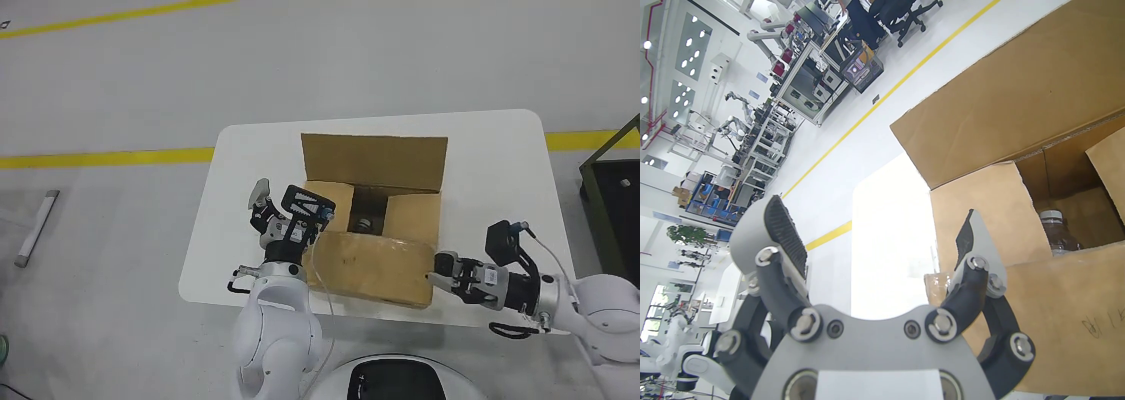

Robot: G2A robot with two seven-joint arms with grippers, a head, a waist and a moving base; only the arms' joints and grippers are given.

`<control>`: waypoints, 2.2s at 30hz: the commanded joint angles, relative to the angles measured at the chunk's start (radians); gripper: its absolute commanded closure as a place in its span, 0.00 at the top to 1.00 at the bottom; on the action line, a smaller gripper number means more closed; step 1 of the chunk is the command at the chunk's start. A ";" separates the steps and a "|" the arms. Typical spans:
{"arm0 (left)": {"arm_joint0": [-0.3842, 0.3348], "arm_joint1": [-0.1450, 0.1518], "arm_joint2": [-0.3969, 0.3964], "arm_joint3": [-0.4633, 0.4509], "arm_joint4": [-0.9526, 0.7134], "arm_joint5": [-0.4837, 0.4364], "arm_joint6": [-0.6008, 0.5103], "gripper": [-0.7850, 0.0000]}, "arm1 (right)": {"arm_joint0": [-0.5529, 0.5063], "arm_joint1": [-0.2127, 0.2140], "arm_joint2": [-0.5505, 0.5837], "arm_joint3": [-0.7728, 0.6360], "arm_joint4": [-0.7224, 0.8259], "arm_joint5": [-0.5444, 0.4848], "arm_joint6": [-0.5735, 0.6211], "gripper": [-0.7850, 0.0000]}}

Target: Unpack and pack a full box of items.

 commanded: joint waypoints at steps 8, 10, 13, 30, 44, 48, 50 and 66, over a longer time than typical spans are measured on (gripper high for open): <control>0.000 0.000 0.000 0.000 0.000 0.000 0.000 1.00 | -0.013 0.004 -0.038 -0.019 -0.094 0.019 -0.095 0.00; 0.000 0.000 0.000 0.000 0.000 0.000 0.000 1.00 | -0.010 0.004 -0.047 -0.020 -0.110 0.031 -0.114 0.00; 0.000 0.000 0.000 0.000 0.000 0.000 0.000 1.00 | 0.002 0.005 -0.057 -0.026 -0.140 0.043 -0.143 0.00; -0.013 -0.003 0.015 -0.021 -0.050 -0.039 -0.003 1.00 | 0.000 0.015 -0.013 -0.111 -0.671 -0.070 -0.490 0.00; -0.056 -0.004 0.093 0.003 0.010 -0.193 -0.082 1.00 | -0.066 0.019 -0.008 -0.107 -0.854 -0.078 -0.732 0.00; -0.053 -0.004 0.103 0.001 0.014 -0.227 -0.092 1.00 | -0.072 0.021 -0.005 -0.101 -0.852 -0.079 -0.753 0.00; -0.052 -0.003 0.104 -0.002 0.018 -0.255 -0.094 1.00 | -0.073 0.021 -0.002 -0.091 -0.834 -0.078 -0.766 0.24; 0.002 0.007 0.100 -0.087 0.000 -0.366 -0.075 1.00 | -0.036 0.025 0.049 0.006 -0.272 0.030 -0.667 0.00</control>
